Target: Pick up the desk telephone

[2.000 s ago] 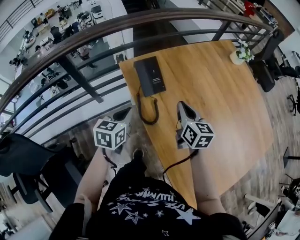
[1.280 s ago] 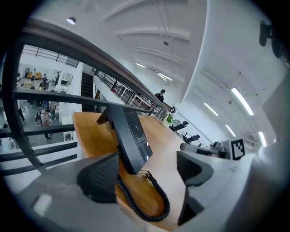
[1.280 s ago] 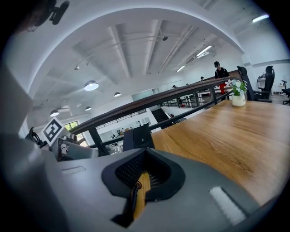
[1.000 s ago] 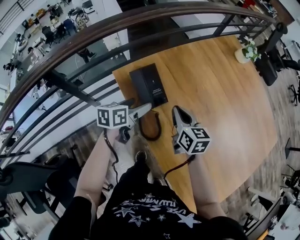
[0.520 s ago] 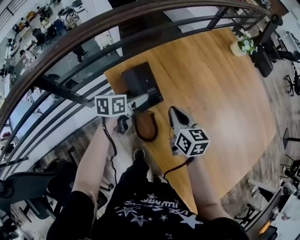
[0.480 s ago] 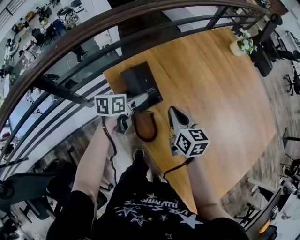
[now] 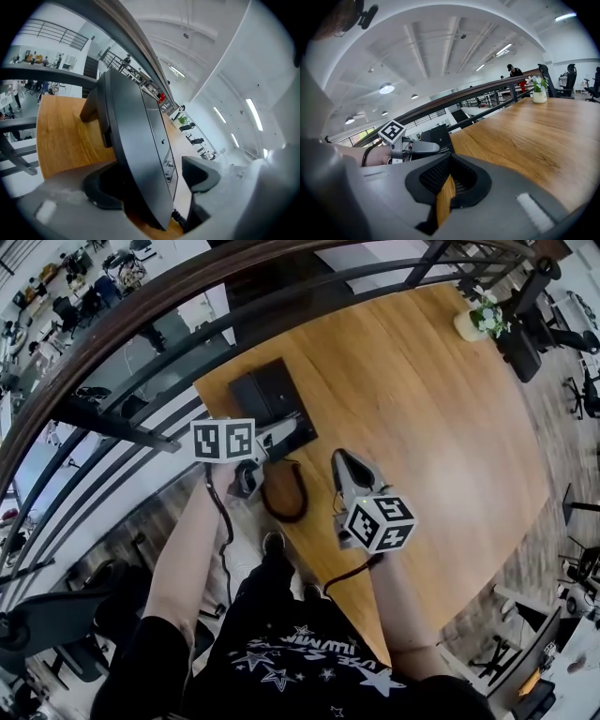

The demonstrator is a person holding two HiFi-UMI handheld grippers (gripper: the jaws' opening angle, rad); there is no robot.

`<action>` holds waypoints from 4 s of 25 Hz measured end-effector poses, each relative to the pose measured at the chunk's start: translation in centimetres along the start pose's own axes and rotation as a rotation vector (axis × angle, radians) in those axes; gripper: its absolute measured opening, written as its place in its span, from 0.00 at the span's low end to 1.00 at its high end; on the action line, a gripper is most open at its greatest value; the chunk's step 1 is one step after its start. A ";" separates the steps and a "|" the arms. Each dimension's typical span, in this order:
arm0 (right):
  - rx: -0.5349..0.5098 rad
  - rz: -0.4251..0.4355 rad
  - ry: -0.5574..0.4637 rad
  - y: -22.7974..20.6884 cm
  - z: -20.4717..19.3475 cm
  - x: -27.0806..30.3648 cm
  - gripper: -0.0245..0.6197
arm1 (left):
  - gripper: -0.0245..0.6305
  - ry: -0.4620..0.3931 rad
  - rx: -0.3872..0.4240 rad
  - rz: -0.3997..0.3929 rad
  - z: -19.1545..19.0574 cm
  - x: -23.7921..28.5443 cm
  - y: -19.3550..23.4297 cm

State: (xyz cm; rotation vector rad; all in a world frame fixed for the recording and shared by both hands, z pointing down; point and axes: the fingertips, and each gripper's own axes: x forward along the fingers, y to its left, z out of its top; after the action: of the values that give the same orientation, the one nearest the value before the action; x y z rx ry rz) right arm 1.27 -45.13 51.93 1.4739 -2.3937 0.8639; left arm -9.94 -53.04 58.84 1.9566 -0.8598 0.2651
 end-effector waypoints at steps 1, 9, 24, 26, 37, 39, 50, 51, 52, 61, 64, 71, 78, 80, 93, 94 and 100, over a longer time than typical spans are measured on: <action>0.002 -0.001 0.000 -0.1 0.0 0.0 0.04 | 0.64 0.006 0.004 0.018 0.0 0.2 0.2; 0.026 -0.007 0.007 -0.8 -0.4 0.1 0.04 | 0.50 0.030 0.008 0.064 0.0 0.4 0.8; 0.013 0.000 0.006 -0.4 -0.3 -0.3 0.04 | 0.33 -0.089 -0.034 -0.068 0.8 -0.9 -1.1; 0.016 -0.003 0.002 -0.5 -0.2 -0.4 0.04 | 0.33 -0.085 0.008 -0.064 1.0 -0.9 -1.6; 0.032 0.002 -0.025 -0.3 0.5 -2.1 0.04 | 0.30 -0.092 0.006 -0.104 -0.4 -2.4 -3.6; 0.034 0.004 -0.030 -0.3 0.5 -2.4 0.04 | 0.30 -0.096 -0.014 -0.117 -1.1 -2.7 -3.9; 0.033 0.022 -0.058 0.5 -0.3 -6.2 0.04 | 0.30 -0.166 -0.104 -0.212 -5.4 -5.9 -8.1; 0.030 0.024 -0.061 0.6 -0.3 -6.7 0.04 | 0.30 -0.174 -0.099 -0.209 -5.7 -6.4 -8.5; 0.027 0.027 -0.063 0.7 -0.3 -7.1 0.04 | 0.30 -0.181 -0.091 -0.204 -6.0 -6.9 -8.9; 0.007 0.068 -0.084 1.2 -1.2 -11.4 0.04 | 0.30 -0.274 -0.105 -0.266 -9.5 -11.4 -13.9; 0.000 0.084 -0.086 1.4 -1.9 -13.7 0.04 | 0.30 -0.314 -0.116 -0.280 -11.4 -13.2 -16.0; -0.036 0.141 -0.079 2.8 -5.0 -18.4 0.04 | 0.30 -0.388 -0.089 -0.256 -16.5 -16.8 -19.6; -0.086 0.195 -0.069 5.0 -9.5 -23.6 0.04 | 0.30 -0.474 -0.079 -0.234 -23.2 -20.6 -22.5; -0.094 0.211 -0.063 4.9 -10.3 -24.9 0.04 | 0.30 -0.490 -0.089 -0.221 -24.7 -20.8 -23.2; -0.121 0.308 -0.020 7.8 -14.8 -31.3 0.04 | 0.30 -0.576 -0.138 -0.164 -32.7 -25.7 -27.4; -0.123 0.313 -0.021 7.9 -15.1 -31.5 0.04 | 0.30 -0.578 -0.134 -0.159 -33.2 -25.9 -27.4; -0.129 0.322 -0.020 9.5 -16.9 -32.2 0.04 | 0.30 -0.610 -0.118 -0.181 -34.7 -28.0 -28.1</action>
State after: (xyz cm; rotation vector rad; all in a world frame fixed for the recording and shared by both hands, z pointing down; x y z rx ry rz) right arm 6.43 -8.17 47.42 1.0726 -2.6905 0.7409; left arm -6.12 -2.69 43.75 2.0105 -1.0380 -0.5048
